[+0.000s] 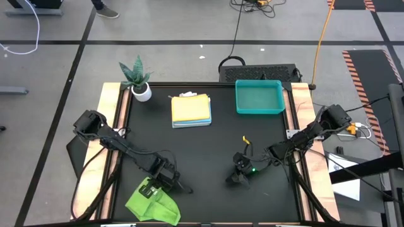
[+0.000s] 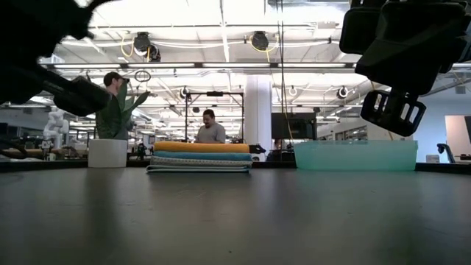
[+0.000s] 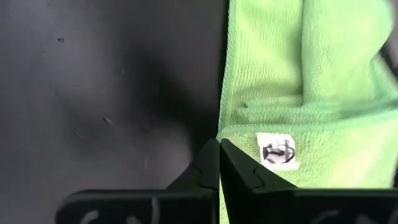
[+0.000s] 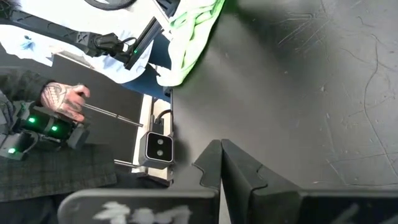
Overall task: Fold microfiber towels
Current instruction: Fold the green microfiber towel
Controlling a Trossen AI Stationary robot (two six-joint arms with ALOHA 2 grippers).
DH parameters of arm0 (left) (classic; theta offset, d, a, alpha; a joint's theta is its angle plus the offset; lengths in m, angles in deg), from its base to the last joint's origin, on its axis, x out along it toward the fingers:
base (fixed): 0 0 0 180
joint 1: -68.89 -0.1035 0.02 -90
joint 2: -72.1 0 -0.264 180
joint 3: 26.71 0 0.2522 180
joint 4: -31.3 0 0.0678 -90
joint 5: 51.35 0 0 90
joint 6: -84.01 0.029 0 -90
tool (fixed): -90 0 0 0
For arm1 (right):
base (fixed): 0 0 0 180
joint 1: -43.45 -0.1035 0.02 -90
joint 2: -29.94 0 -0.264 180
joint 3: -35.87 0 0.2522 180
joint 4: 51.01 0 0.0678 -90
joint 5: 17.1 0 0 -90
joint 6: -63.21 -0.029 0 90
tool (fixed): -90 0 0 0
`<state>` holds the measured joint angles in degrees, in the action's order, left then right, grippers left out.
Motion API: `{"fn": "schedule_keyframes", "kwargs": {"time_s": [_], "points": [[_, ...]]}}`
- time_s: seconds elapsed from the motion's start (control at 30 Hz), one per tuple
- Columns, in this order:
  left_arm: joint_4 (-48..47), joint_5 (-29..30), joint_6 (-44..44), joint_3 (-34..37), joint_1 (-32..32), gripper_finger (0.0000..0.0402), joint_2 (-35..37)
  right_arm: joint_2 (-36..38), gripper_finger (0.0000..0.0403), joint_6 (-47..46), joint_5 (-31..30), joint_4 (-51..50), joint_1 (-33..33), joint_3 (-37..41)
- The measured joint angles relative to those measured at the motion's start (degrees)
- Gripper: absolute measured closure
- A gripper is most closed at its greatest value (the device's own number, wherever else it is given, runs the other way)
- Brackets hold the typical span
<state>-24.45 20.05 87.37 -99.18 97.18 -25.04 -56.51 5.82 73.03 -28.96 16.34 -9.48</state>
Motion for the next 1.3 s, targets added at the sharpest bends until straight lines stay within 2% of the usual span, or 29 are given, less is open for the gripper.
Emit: {"fn": "schedule_keyframes", "kwargs": {"time_s": [0.2, 0.37, 0.47, 0.6, 0.77, 0.87, 1.0, 1.07, 1.13, 1.23, 1.3], "points": [[0.1, 0.8, -5.4, -6.0, -5.0, 0.0399, 3.7, 4.2, 0.0403, 0.3, 3.6, 0.3, 0.0, 0.0], [0.7, 6.9, -7.7, -15.0, -9.6, 0.04, 5.3, 12.3, 0.0403, 2.5, 6.2, -1.7, 0.0, 0.0], [1.1, 10.0, -8.0, -19.1, -12.2, 0.04, 5.2, 18.4, 0.0403, 3.4, 7.4, -5.8, 0.0, 0.0], [5.4, 11.9, -9.1, -20.8, -16.4, 0.0401, 5.2, 27.5, 0.0403, 4.1, 7.5, -14.9, 0.0, 0.0], [5.7, 13.8, -14.7, -20.8, -23.0, 0.0401, 6.2, 38.3, 0.0403, 3.1, 3.9, -26.5, 0.0, 0.0], [3.9, 13.6, -18.4, -20.8, -26.8, 0.0401, 7.3, 42.2, 0.0403, 4.5, -2.1, -28.5, 0.0, 0.0], [-3.0, 12.8, -19.1, -20.9, -30.7, 0.0401, 7.5, 39.7, 0.0403, 9.2, -10.2, -29.1, 0.5, 0.0], [-7.0, 13.1, -17.1, -20.3, -31.2, 0.0401, 7.4, 35.0, 0.0403, 6.9, -13.9, -29.2, 2.0, 0.0], [-6.9, 13.0, -15.3, -19.0, -31.2, 0.0401, 7.2, 28.9, 0.0402, 3.6, -16.9, -29.1, 4.3, 0.0], [-7.2, 13.0, -13.7, -17.5, -31.6, 0.0401, 6.9, 20.8, 0.0388, 0.1, -17.5, -24.9, 8.8, 0.1], [-7.1, 12.8, -13.1, -17.2, -32.0, 0.0401, 7.0, 16.0, 0.0367, -1.4, -14.7, -20.1, 12.2, 0.1]]}}
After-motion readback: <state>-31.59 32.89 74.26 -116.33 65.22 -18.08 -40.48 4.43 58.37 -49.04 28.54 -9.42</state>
